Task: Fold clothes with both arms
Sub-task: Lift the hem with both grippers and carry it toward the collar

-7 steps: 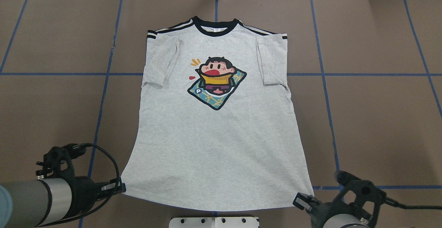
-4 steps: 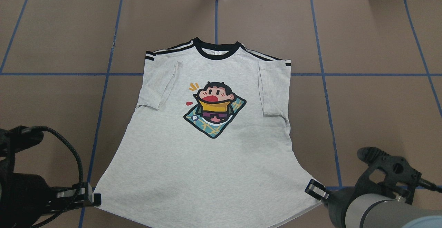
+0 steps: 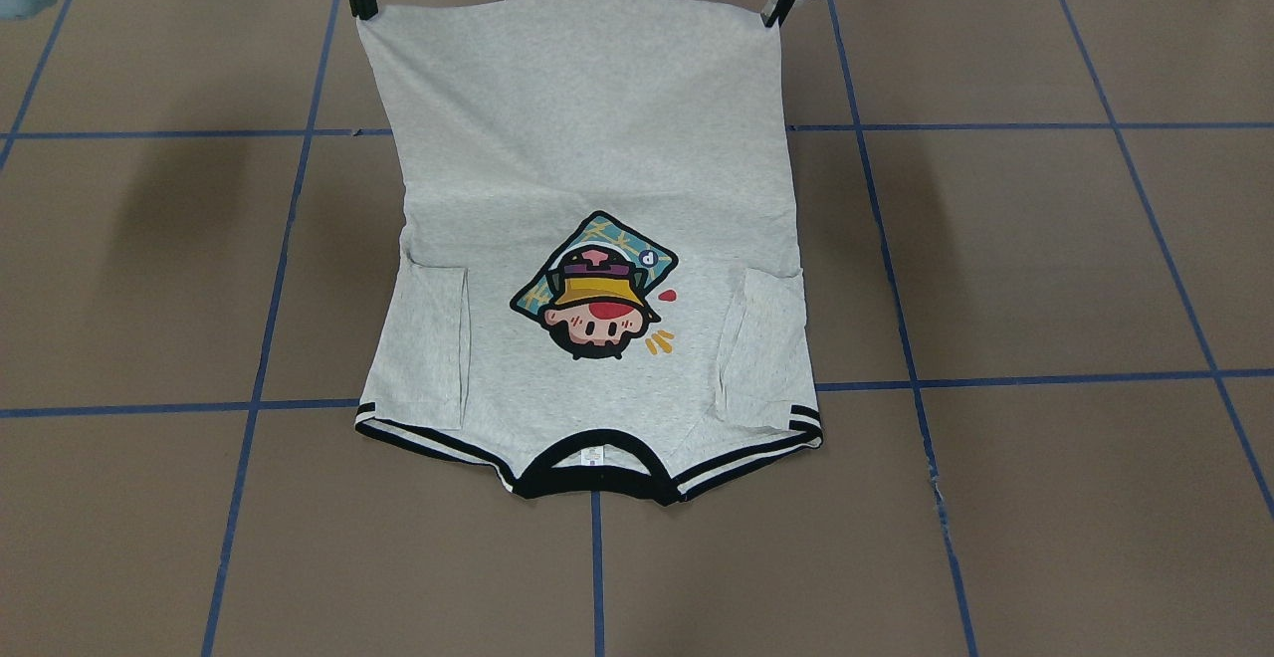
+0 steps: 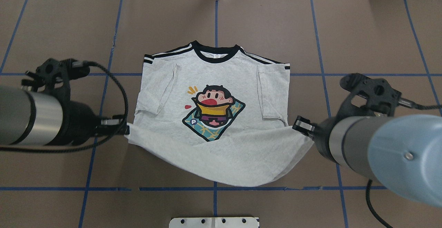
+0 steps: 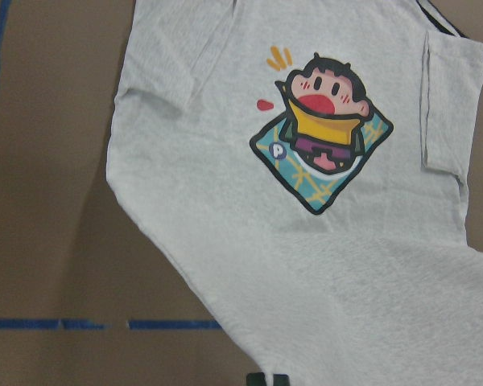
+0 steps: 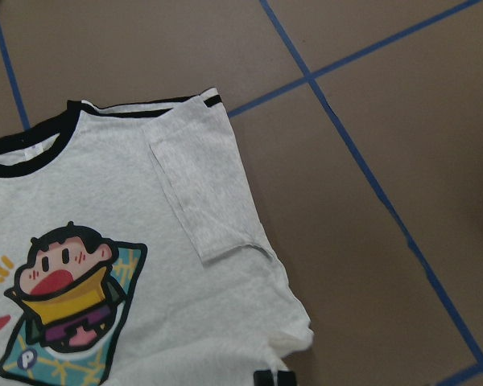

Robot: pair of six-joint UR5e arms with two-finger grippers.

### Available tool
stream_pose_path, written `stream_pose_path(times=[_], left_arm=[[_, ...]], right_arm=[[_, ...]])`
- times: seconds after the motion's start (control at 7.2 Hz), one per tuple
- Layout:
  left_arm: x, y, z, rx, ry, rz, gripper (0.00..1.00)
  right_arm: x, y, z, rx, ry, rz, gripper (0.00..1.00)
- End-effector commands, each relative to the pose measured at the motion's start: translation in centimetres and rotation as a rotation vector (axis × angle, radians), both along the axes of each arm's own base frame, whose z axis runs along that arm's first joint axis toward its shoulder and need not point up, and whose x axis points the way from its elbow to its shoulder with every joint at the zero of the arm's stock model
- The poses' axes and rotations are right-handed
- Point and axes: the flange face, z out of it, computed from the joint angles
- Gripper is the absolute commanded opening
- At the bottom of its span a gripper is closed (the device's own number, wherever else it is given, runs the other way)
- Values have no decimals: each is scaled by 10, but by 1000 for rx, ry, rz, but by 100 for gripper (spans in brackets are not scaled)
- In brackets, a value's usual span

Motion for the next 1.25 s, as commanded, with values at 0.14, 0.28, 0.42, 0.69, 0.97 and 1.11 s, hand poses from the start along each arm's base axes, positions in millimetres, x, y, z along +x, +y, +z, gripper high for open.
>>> stream_pose_path(times=[0.14,0.28,0.42,0.69,0.97,1.11], left_arm=[[29,-130,18,45,-132,-96,0],[36,-157,34,38,-143,-124,0],[48,-181,49,47,-150,-151,0],[85,-237,73,50,-188,-202,0],[109,-271,124,61,-235,-253,0],[121,-282,148,54,-242,-251,0]], right_arm=[[-66,-136,42,65,49,58,0],[-91,-176,66,73,57,80,0],[-98,-204,79,73,66,105,0],[-96,-238,101,71,131,107,0],[-120,-262,138,58,156,111,0],[-135,-274,165,63,153,111,0]])
